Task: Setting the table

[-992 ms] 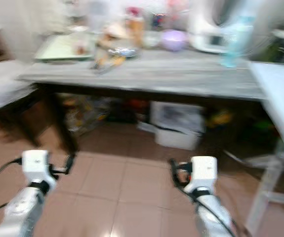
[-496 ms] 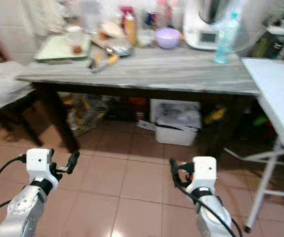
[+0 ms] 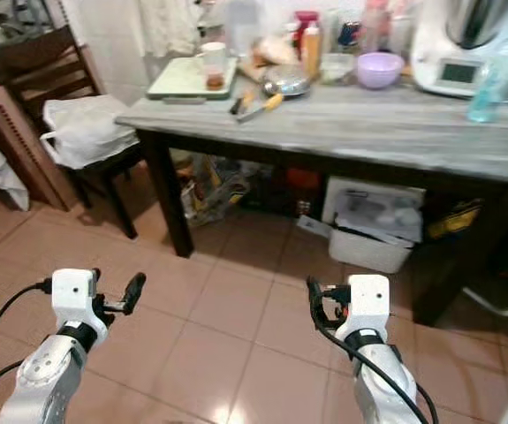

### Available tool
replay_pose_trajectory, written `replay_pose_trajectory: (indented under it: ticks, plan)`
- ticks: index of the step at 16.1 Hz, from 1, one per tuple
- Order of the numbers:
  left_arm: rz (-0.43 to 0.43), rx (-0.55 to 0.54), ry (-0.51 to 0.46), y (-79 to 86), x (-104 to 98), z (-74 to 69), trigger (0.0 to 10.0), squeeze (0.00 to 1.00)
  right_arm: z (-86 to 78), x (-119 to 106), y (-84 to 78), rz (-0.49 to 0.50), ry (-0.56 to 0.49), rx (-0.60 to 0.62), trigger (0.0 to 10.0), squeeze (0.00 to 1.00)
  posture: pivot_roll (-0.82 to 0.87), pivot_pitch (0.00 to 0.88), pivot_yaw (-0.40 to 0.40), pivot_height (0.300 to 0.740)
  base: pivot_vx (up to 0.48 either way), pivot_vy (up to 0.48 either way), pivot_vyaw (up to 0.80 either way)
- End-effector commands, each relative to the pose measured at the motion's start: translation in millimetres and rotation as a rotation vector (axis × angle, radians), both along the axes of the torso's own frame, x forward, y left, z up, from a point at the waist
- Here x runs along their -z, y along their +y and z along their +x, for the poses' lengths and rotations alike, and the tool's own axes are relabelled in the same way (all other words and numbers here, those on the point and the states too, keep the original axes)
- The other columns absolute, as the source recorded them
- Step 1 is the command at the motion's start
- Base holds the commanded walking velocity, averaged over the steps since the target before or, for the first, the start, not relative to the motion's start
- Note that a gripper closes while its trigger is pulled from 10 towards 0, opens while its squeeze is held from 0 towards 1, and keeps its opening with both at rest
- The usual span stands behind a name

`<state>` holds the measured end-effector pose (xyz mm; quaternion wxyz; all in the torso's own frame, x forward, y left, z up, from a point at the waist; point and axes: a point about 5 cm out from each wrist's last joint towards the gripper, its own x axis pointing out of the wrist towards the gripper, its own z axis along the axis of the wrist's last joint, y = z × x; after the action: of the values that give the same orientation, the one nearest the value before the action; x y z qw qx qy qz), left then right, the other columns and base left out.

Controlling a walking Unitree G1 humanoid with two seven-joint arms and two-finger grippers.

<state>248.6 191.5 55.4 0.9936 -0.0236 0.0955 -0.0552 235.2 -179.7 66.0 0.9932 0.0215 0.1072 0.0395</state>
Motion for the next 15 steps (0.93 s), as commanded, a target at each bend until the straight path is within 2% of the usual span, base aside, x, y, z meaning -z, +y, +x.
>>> replay_pose_trajectory:
  ticks: [1,8,15]
  plan:
    - [0.015,-0.002,-0.017,4.1,-3.7,1.7,10.0,0.0,2.0,-2.5,6.1,0.017,-0.016,-0.003,10.0,0.0,0.0,0.058,0.037,0.74,0.0,0.247,0.0]
    - [-0.005,0.02,-0.017,-4.7,-1.5,-1.1,10.0,0.0,4.8,-3.3,5.1,0.012,-0.016,0.0,10.0,0.0,0.0,0.063,0.031,0.74,0.0,0.0,0.0]
    - [-0.018,0.06,-0.031,-13.3,-3.2,-1.4,10.0,0.0,5.4,-3.3,4.8,0.013,-0.015,0.004,10.0,0.0,-0.01,0.065,0.029,0.74,0.0,0.0,-0.78]
